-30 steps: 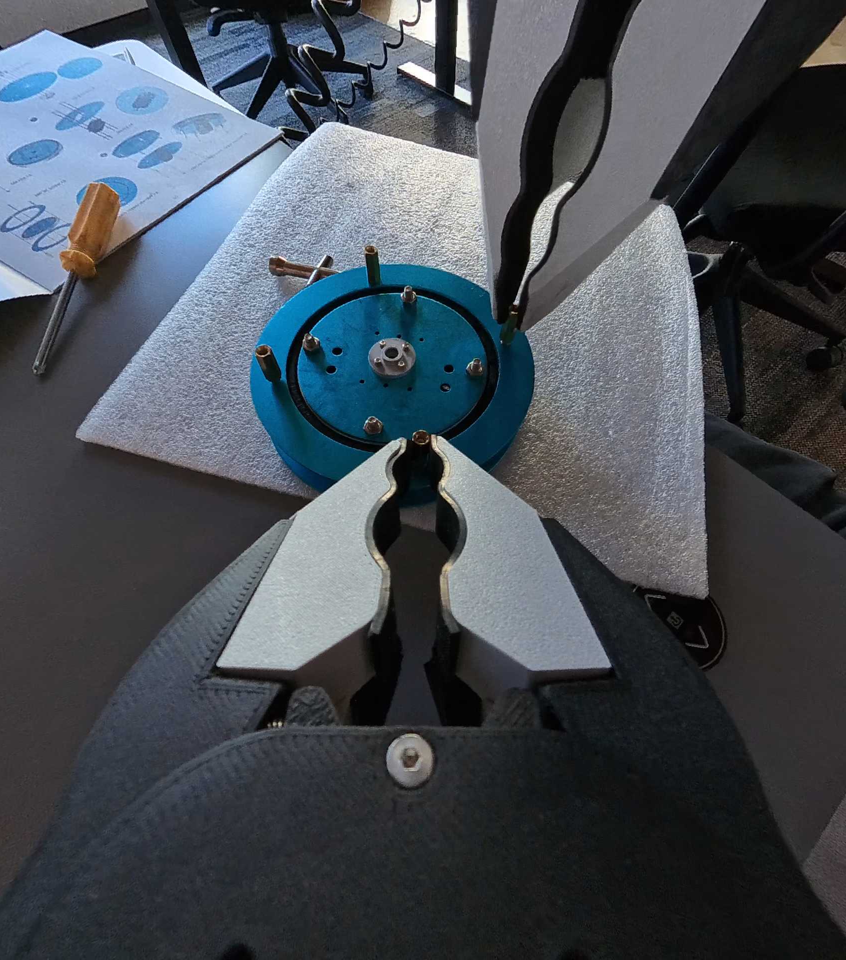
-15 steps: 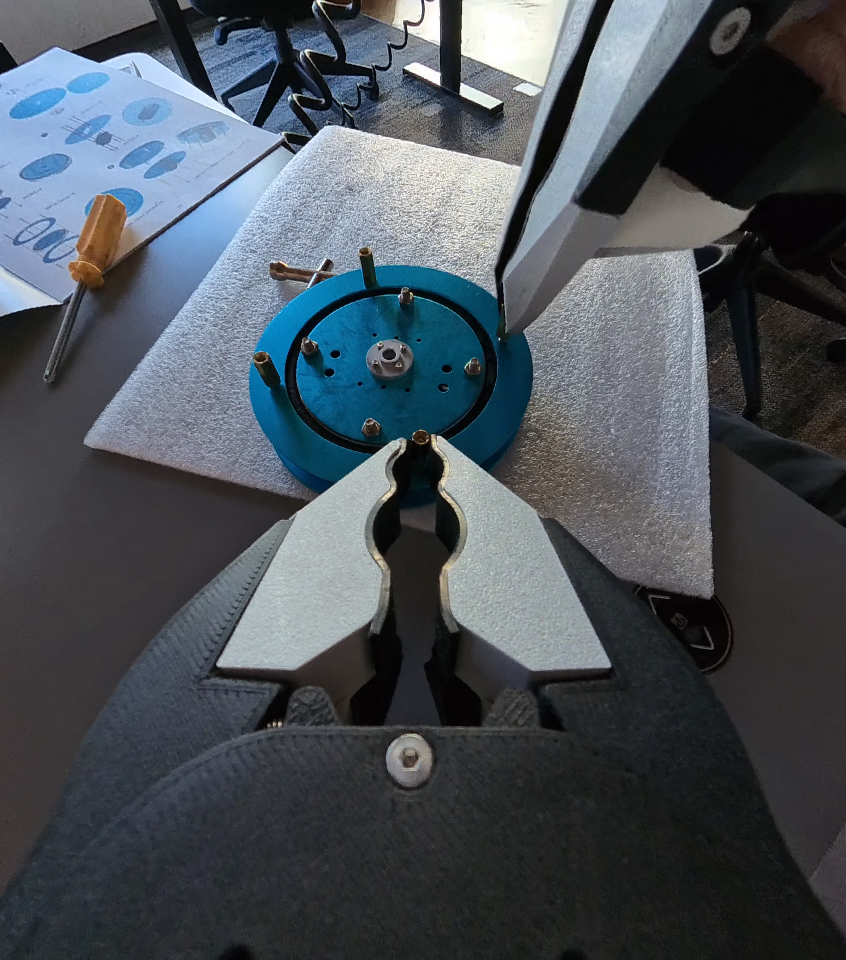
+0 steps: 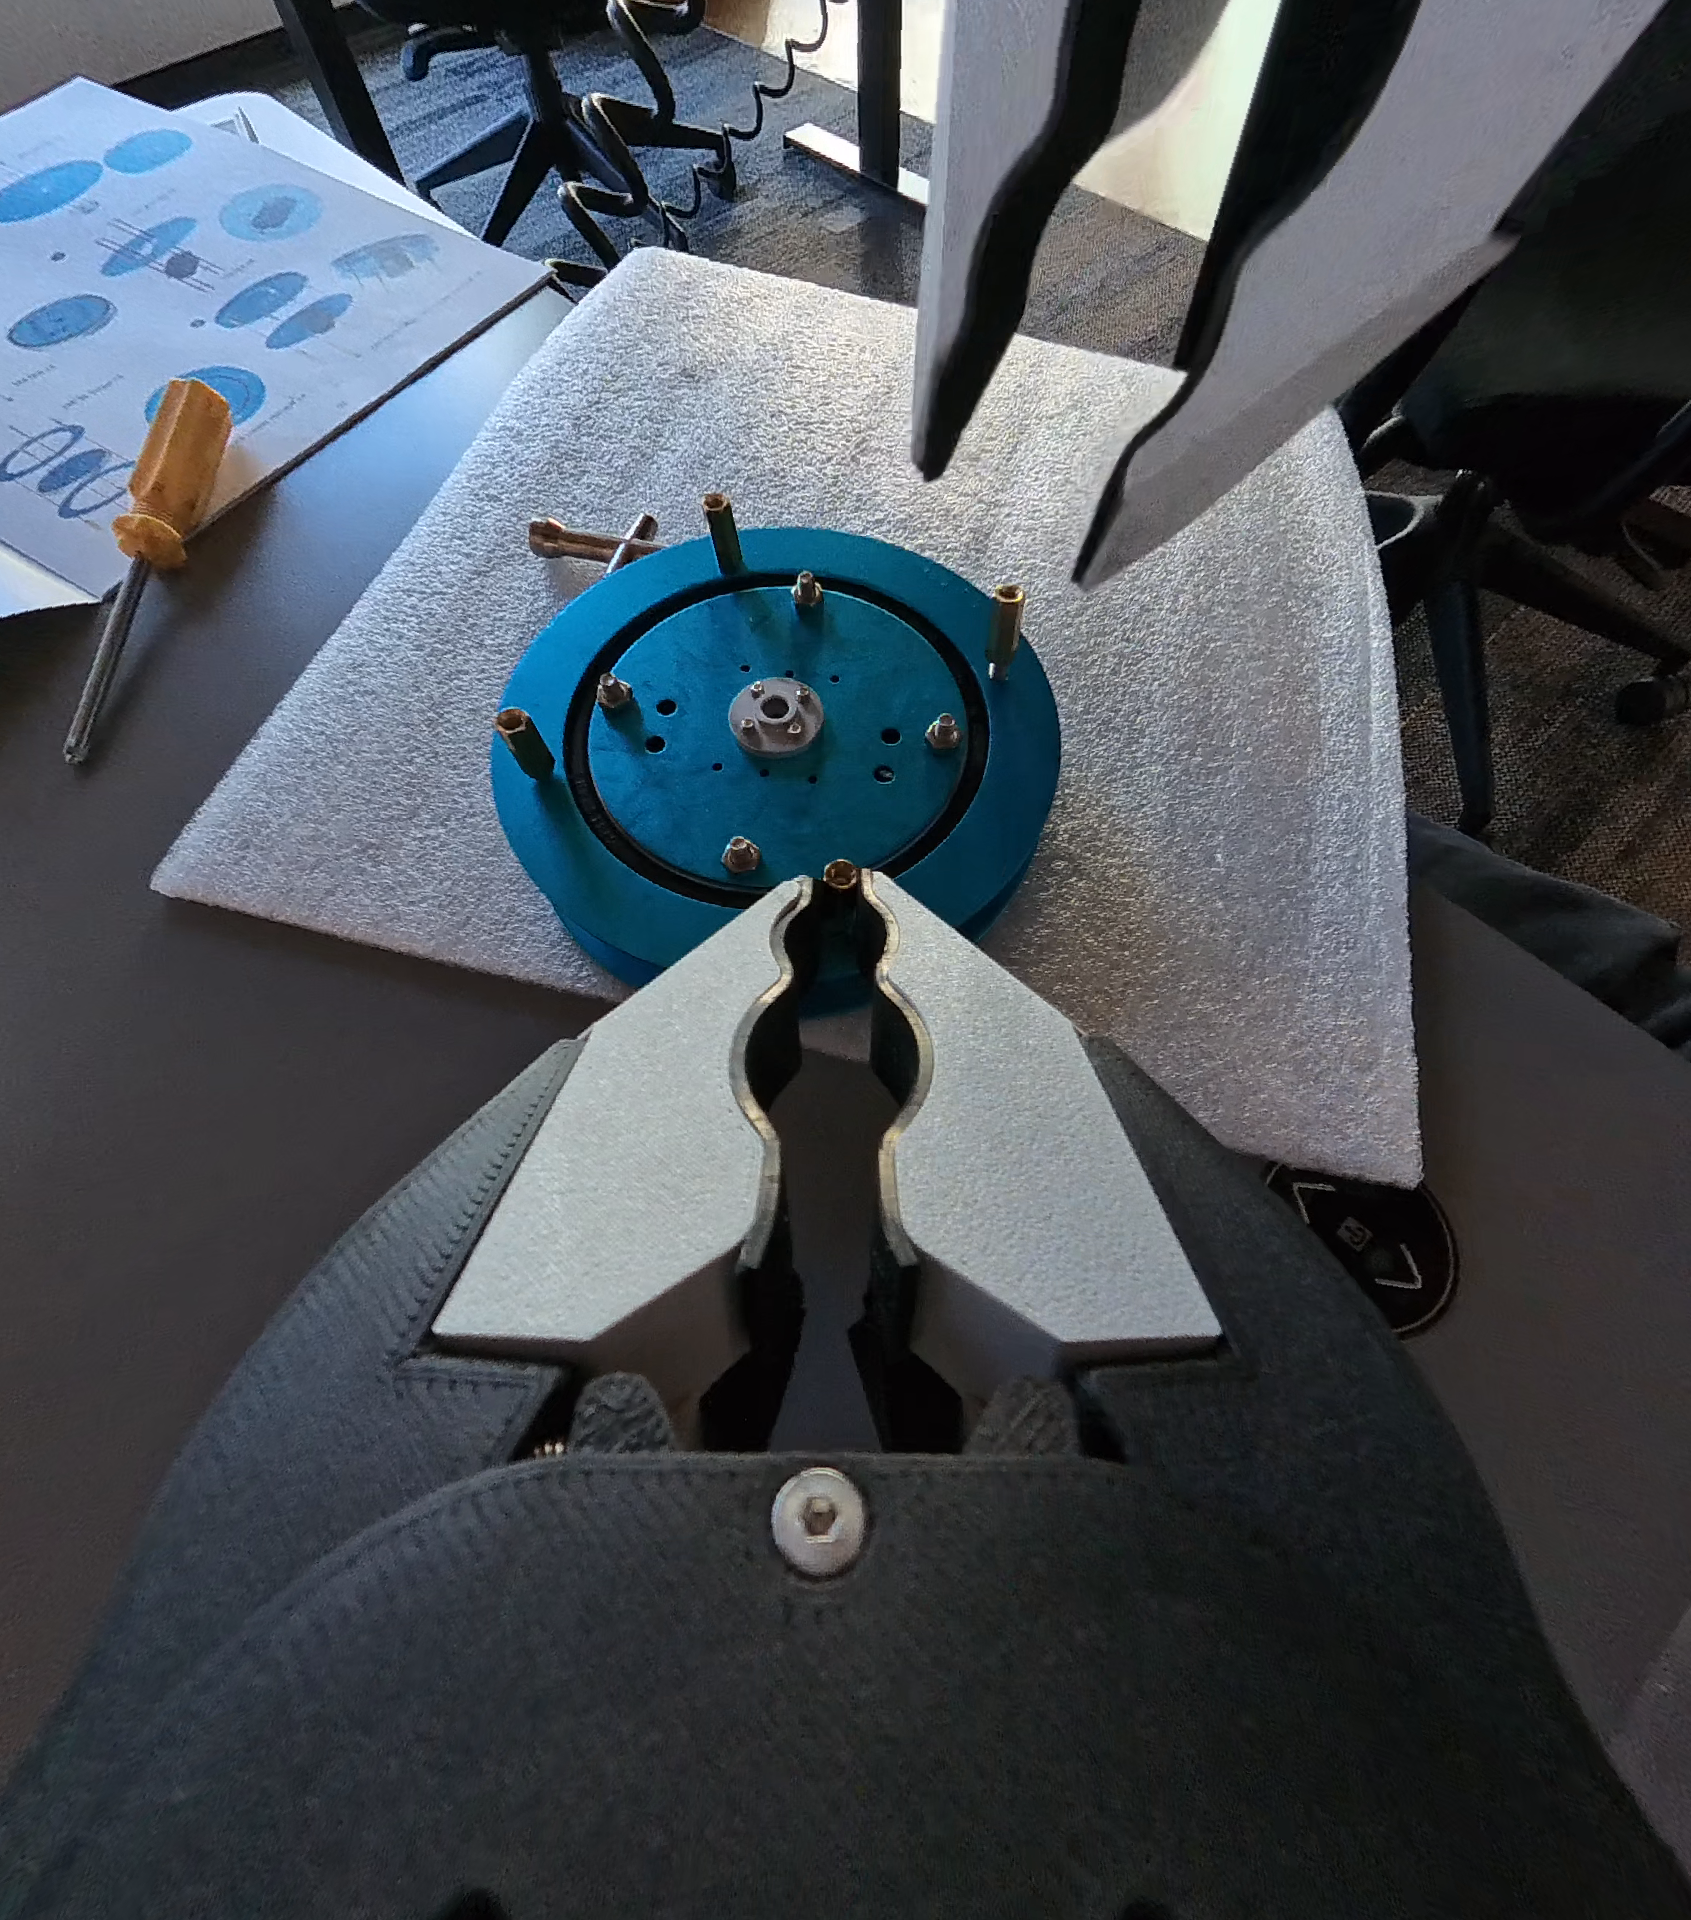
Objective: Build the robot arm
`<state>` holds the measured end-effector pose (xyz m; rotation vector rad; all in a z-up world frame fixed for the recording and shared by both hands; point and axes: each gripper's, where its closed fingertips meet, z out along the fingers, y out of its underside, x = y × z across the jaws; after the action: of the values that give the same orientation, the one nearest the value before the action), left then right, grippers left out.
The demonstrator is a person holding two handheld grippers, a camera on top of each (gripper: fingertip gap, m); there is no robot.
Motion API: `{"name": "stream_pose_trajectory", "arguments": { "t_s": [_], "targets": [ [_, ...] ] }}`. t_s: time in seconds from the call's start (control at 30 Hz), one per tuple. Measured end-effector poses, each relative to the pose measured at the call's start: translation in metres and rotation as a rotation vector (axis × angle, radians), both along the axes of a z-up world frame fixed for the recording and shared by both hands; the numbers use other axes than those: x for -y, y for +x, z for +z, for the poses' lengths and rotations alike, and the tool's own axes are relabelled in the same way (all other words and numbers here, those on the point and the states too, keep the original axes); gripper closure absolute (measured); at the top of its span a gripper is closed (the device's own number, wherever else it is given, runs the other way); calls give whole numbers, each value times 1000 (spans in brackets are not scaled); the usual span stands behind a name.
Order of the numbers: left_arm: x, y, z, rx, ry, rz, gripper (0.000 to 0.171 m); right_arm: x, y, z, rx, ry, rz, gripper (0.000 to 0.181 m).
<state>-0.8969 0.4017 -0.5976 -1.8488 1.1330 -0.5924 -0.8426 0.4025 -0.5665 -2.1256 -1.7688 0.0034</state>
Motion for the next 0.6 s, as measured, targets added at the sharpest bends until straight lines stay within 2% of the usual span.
{"name": "stream_pose_trajectory", "arguments": {
  "t_s": [0.1, 0.2, 0.3, 0.37, 0.5, 0.6],
  "targets": [
    [0, 0, 0, 2, -3, -3, 167, 0, 6, -8, 164, -2, 126, 158],
    [0, 0, 0, 5, -9, -6, 167, 4, 5, -18, 213, -68, 174, 164],
    [0, 0, 0, 7, -13, -7, 167, 4, 7, -24, 261, -65, 209, 176],
    [0, 0, 0, 6, -11, -4, 167, 6, 4, -24, 253, -75, 208, 176],
    [-1, 0, 0, 8, -14, -4, 167, 8, 5, -26, 188, -149, 63, 176],
    [-1, 0, 0, 5, -9, -2, 167, 6, 6, -27, 92, -189, -112, 177]
  ]
}}
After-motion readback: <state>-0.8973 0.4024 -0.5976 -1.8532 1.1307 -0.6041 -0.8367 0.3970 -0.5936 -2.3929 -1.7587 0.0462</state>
